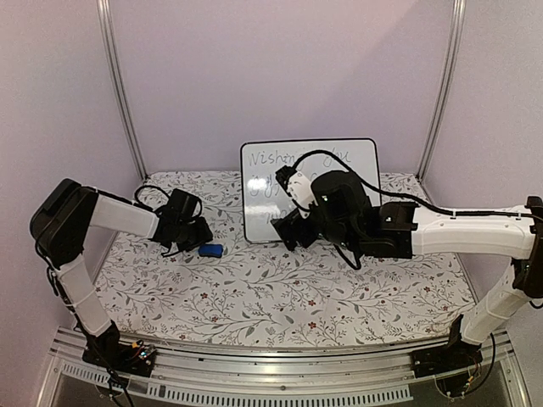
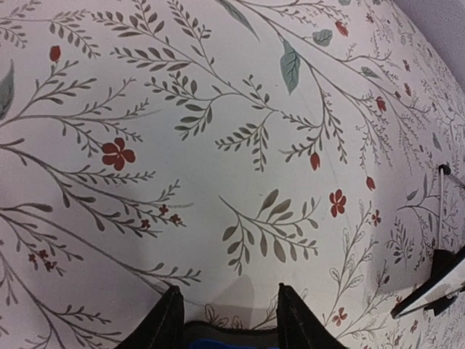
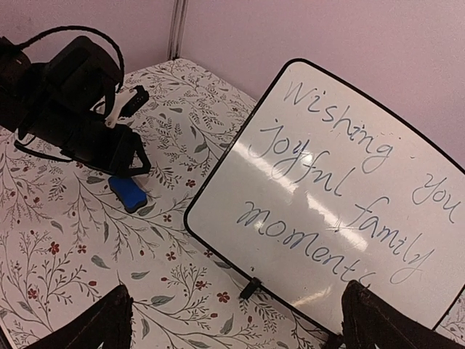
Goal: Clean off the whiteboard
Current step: Move the whiteboard eraser to the center of the board.
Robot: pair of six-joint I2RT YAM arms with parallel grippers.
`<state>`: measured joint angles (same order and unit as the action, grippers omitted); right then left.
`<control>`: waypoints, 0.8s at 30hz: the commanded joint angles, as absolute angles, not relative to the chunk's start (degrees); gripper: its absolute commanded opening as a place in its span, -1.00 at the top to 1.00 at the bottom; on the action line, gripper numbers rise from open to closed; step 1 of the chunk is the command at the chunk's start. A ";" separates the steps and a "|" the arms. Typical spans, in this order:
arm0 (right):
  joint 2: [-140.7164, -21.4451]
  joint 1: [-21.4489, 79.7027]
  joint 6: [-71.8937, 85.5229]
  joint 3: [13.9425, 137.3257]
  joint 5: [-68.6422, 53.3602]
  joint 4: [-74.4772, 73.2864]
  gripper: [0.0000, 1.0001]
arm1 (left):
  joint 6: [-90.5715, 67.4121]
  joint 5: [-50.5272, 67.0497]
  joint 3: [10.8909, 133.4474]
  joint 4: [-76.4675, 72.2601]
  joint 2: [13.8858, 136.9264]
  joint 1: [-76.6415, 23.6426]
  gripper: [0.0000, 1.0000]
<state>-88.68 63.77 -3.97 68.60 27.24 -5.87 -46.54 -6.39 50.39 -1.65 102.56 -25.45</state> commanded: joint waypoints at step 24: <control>-84.23 61.81 -4.85 66.15 28.40 -3.93 -0.98 | -41.22 -2.72 53.26 -6.15 107.05 -33.89 0.30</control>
